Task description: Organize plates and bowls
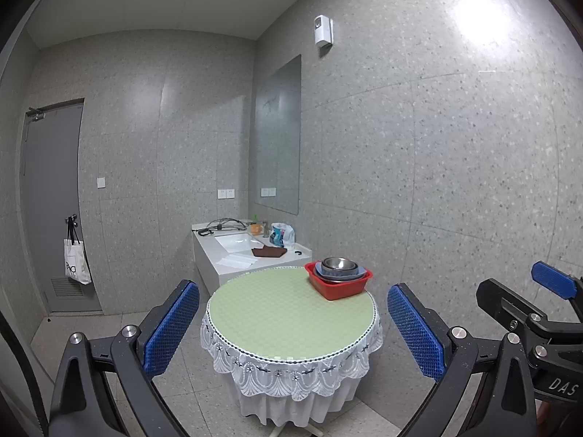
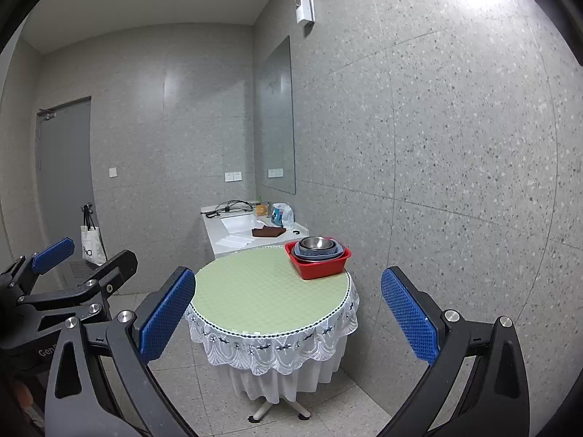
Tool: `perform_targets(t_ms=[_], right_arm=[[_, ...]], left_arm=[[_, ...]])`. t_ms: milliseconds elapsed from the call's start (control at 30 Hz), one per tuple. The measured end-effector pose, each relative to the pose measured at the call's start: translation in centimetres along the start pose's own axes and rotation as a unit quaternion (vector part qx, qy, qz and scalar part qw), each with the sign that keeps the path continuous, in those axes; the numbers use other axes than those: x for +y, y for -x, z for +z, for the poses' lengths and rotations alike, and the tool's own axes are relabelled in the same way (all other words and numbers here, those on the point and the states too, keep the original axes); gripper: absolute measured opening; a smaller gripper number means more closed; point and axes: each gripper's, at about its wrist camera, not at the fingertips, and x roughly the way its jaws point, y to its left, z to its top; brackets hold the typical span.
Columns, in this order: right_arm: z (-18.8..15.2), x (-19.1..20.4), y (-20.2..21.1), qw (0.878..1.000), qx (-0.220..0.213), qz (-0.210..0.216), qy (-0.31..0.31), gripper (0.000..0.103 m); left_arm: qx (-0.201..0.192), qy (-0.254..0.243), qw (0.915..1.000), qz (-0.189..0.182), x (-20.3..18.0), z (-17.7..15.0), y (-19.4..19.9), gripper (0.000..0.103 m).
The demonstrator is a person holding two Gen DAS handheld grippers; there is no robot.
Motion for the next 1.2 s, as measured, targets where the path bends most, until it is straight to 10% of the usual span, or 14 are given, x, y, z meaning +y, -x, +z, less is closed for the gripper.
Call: perform_targets(t_ms=[1200], right_arm=[[0.1,-1.1,0.1,1.000,0.000,0.001,0.001,0.103]], left_arm=[[-0.004,-0.001,1.0000,0.003,-1.4,-0.5,-0.8,0.102]])
